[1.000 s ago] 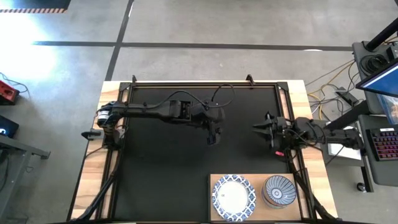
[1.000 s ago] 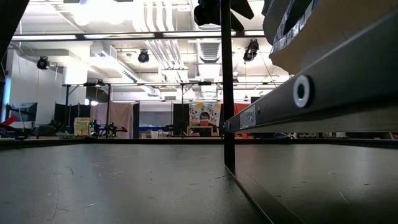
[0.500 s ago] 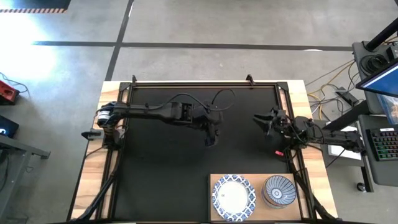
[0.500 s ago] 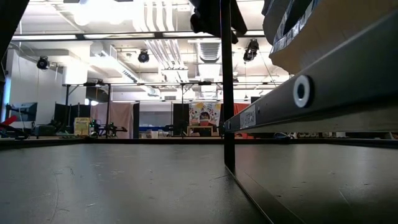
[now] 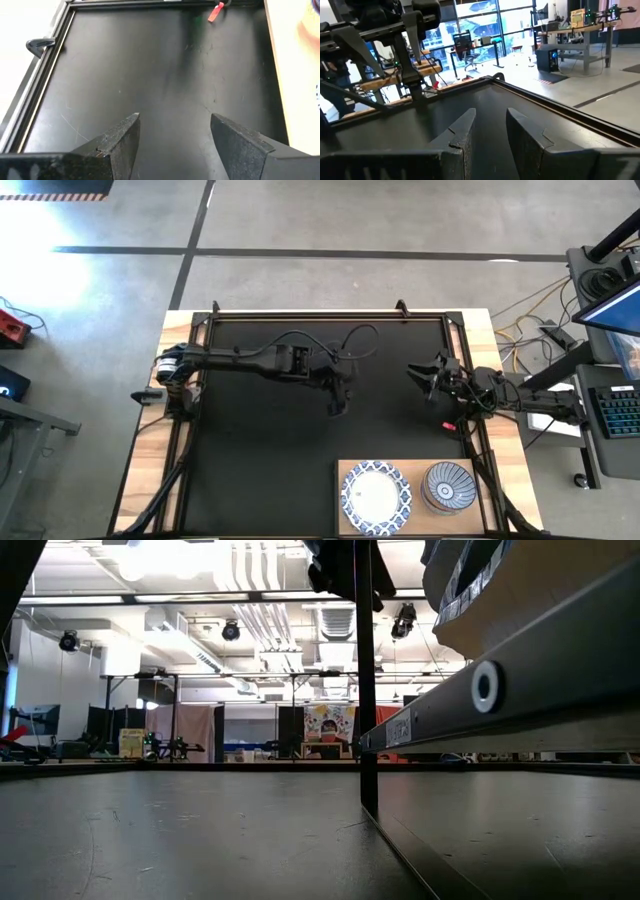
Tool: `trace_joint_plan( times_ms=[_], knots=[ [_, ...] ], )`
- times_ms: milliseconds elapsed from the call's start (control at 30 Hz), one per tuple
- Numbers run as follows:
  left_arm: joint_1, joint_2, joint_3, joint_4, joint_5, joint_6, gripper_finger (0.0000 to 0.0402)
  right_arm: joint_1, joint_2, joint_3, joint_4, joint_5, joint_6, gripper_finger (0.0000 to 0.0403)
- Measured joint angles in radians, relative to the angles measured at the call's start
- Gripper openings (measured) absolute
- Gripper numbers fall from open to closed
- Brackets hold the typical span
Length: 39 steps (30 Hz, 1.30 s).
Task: Place and stack bowls onto a shelf
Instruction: Return to Home Position
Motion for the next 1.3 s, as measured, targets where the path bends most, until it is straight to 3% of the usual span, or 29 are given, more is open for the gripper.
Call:
trace_joint_plan(
  times_ms=[300, 567, 1000, 1300],
  knots=[
    [0.002, 0.000, -0.049, -0.012, 0.000, 0.059, 0.0224, 0.000, 0.000, 0.000, -0.002, 0.000, 0.002, 0.0098],
    [0.024, -0.058, -0.221, 0.000, -0.002, 0.056, 0.0224, 0.000, 0.000, 0.000, -0.003, 0.000, 0.003, 0.0098],
    [0.070, -0.567, -0.897, 0.518, 0.001, 0.034, 0.0224, 0.000, 0.000, 0.000, -0.003, 0.000, 0.003, 0.0098],
    [0.163, -0.872, -1.292, 0.750, -0.001, 0.030, 0.0224, 0.000, 0.000, 0.000, -0.004, 0.000, 0.003, 0.0098]
  ],
)
